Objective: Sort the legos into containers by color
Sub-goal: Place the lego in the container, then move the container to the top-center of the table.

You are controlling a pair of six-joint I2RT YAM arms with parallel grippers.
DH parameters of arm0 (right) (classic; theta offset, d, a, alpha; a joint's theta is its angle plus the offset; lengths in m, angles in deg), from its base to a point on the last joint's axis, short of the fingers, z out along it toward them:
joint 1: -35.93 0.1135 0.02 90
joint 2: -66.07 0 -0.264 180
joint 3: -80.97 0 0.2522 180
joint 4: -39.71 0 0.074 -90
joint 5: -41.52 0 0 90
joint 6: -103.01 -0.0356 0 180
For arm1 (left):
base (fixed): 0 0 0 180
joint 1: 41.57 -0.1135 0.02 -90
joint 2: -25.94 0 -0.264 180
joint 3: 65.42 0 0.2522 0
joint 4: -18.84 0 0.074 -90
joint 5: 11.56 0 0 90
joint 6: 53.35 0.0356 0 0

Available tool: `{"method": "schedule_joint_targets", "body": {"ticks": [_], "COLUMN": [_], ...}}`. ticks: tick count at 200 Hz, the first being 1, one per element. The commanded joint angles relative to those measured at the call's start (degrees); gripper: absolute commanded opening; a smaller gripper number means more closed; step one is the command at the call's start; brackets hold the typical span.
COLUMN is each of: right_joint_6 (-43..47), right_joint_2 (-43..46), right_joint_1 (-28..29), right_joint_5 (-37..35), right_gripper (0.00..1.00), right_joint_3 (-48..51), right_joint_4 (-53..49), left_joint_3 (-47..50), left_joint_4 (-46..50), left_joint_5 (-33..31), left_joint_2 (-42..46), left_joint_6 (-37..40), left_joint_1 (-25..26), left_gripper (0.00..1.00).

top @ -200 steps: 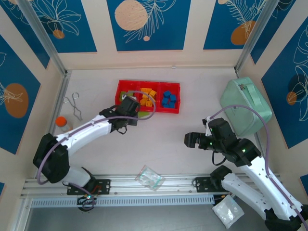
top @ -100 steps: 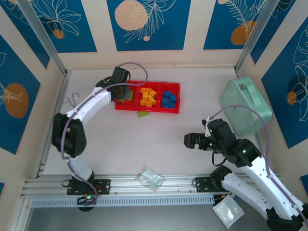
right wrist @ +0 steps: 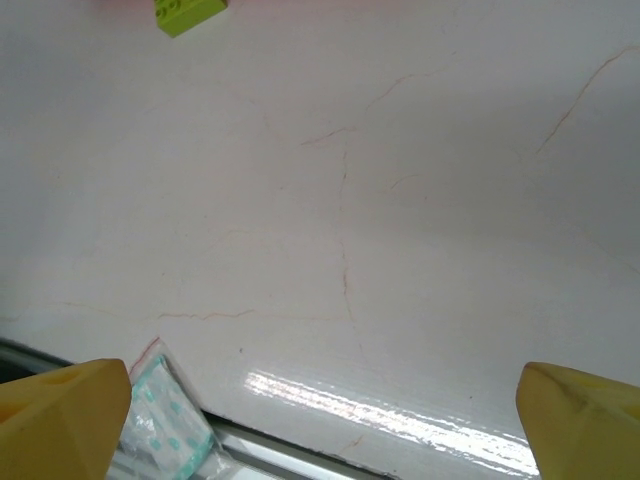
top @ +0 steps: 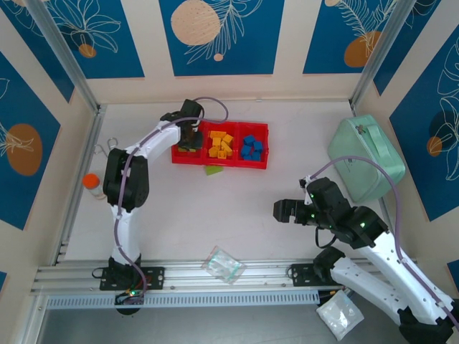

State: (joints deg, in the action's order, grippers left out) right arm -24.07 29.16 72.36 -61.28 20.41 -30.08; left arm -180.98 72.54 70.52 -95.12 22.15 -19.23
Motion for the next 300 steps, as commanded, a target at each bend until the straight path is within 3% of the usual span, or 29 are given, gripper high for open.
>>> {"method": "schedule_joint_targets", "body": {"ticks": [1, 92, 136, 186, 214, 246, 274, 300], "right_joint_6": [1.20, 7.72, 8.12, 7.92, 7.81, 7.62, 8.16, 7.91], "right_joint_2": [-1.94, -5.90, -9.12, -9.26, -8.45, -8.53, -7.39, -4.86], "right_joint_1": [0.45, 1.61, 2.77, 3.08, 3.30, 3.29, 3.39, 3.37], "right_joint_5": [6.98, 16.97, 16.13, 14.79, 14.20, 14.20, 12.51, 11.33], "right_gripper": [0.99, 0.99, 0.99, 0.99, 0.99, 0.99, 0.99, 0.99], "right_joint_3": [-1.35, -0.20, -0.53, 0.82, 2.29, 2.95, 2.81, 3.43], "right_joint_4": [3.12, 18.21, 19.26, 19.96, 20.79, 20.55, 18.54, 17.24], "left_joint_3": [-3.19, -1.21, 9.60, 28.42, 35.79, 38.70, 37.28, 34.82], "left_joint_4": [2.14, 1.20, -4.75, -13.79, -16.59, -19.67, -21.28, -21.79], "left_joint_5": [1.75, 2.48, 7.10, 10.42, 9.41, 8.44, 11.89, 10.82], "left_joint_2": [-2.54, -0.84, 8.82, 22.49, 26.29, 25.36, 20.17, 15.40], "left_joint_6": [0.18, -0.44, -1.56, -6.46, -9.21, -9.64, -11.36, -12.42], "left_joint_1": [-0.73, -1.52, -1.28, 1.16, 5.19, 9.63, 9.72, 9.71], "left_gripper": [0.41, 0.61, 0.69, 0.87, 0.97, 0.99, 0.99, 0.99]}}
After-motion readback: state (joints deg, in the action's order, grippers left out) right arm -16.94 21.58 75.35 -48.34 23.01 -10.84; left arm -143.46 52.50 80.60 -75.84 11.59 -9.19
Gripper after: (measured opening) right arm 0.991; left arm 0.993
